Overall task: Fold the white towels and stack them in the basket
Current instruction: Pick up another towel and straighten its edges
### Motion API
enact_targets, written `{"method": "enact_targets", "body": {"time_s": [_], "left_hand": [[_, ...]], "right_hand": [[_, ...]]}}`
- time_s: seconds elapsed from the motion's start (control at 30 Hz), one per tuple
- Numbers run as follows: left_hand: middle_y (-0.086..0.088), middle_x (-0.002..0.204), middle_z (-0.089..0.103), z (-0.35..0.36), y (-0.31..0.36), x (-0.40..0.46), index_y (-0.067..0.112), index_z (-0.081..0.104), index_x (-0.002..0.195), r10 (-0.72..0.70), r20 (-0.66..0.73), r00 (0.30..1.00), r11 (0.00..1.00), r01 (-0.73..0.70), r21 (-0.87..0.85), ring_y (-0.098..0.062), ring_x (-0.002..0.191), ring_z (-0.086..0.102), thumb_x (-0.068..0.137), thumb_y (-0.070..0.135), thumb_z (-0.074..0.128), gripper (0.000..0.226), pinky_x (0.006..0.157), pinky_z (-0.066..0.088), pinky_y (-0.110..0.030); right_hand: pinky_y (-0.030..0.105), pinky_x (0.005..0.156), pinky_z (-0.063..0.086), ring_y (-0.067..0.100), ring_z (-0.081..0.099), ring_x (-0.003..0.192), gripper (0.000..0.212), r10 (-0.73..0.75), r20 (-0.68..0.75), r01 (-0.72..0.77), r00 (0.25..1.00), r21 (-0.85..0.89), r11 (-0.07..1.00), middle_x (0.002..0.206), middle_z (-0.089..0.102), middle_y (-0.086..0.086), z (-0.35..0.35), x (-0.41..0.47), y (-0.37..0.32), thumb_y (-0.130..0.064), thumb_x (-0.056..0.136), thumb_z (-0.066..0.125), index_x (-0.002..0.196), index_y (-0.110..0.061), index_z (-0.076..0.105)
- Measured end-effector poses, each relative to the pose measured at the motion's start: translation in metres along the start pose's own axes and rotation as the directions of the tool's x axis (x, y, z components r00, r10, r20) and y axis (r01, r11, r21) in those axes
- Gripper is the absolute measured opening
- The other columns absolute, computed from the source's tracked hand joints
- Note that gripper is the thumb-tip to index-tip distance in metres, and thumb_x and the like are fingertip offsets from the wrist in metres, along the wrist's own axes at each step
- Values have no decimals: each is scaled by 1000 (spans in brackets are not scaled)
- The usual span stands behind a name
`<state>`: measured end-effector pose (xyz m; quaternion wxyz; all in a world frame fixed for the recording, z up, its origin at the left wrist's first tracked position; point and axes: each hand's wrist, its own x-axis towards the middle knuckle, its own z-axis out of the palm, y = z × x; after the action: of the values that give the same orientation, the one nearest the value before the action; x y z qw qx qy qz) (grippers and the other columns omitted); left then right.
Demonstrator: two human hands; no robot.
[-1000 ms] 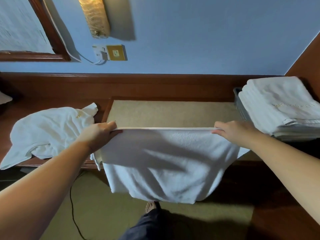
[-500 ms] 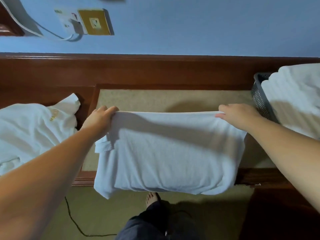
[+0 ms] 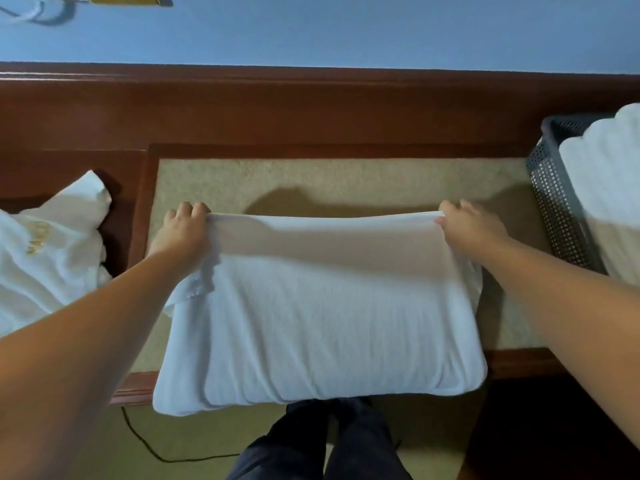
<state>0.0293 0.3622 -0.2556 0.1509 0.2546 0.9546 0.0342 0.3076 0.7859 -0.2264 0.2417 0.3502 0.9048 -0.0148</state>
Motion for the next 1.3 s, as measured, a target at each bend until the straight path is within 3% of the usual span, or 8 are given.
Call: {"method": "enact_targets", "body": {"time_s": [0.07,0.2,0.33,0.57,0.73,1.03,1.2,1.3], "left_hand": [[-18,118,47,-3,3,13,13,47,127,-32,11,999,999,32,3,-45,111,50,97,5,45,31,77,40,-51],[-15,104,43,-10,11,45,20,47,125,-95,13,995,995,95,-5,-41,79,52,100,15,43,26,69,42,-50],[-16,102,44,-8,14,82,21,49,128,-133,1,991,991,133,26,-38,75,51,102,17,41,28,65,45,-48],[-17,107,43,-8,21,141,20,50,125,-192,-83,978,979,197,56,-44,88,56,100,10,40,28,64,45,-48],[-21,131,50,4,23,174,24,53,139,-239,-70,968,970,241,26,-51,112,58,100,10,45,42,72,46,-49],[-22,123,52,17,23,191,23,52,135,-198,-251,948,980,194,-41,-52,110,56,109,34,34,33,76,43,-52],[-22,131,58,16,30,208,14,54,135,-330,-259,908,944,309,-116,-50,119,57,106,43,44,42,93,48,-56],[-22,131,59,18,33,214,15,58,135,-406,-237,883,913,377,-159,-48,119,58,104,49,49,47,94,49,-54]], "right_hand": [[53,101,39,37,47,130,33,14,-43,-13,999,22,1000,135,51,15,1,17,-3,-44,111,30,125,-21,49],[55,105,37,37,47,133,39,61,-91,-57,994,53,997,137,53,17,-4,54,-10,-48,109,34,128,-19,52],[56,109,34,37,41,141,41,42,-94,-40,995,15,999,147,50,18,-8,95,-13,-51,110,28,128,-24,52],[61,106,30,38,49,124,46,127,-139,-130,982,-13,991,123,57,15,-27,157,-16,-60,107,26,119,-28,56],[65,113,24,40,42,135,53,261,-111,-249,959,110,962,137,54,17,-26,189,-21,-61,106,34,131,-22,60],[63,108,29,43,41,132,54,250,-304,-170,919,267,949,138,51,20,-10,203,-18,-53,108,40,130,-9,61],[64,112,25,42,38,137,55,366,-262,-245,893,401,883,141,50,20,-11,217,-24,-55,106,45,132,-8,60],[64,110,27,40,40,137,60,446,-251,-294,859,471,832,141,52,18,-2,222,-26,-61,100,51,130,-10,59]]}}
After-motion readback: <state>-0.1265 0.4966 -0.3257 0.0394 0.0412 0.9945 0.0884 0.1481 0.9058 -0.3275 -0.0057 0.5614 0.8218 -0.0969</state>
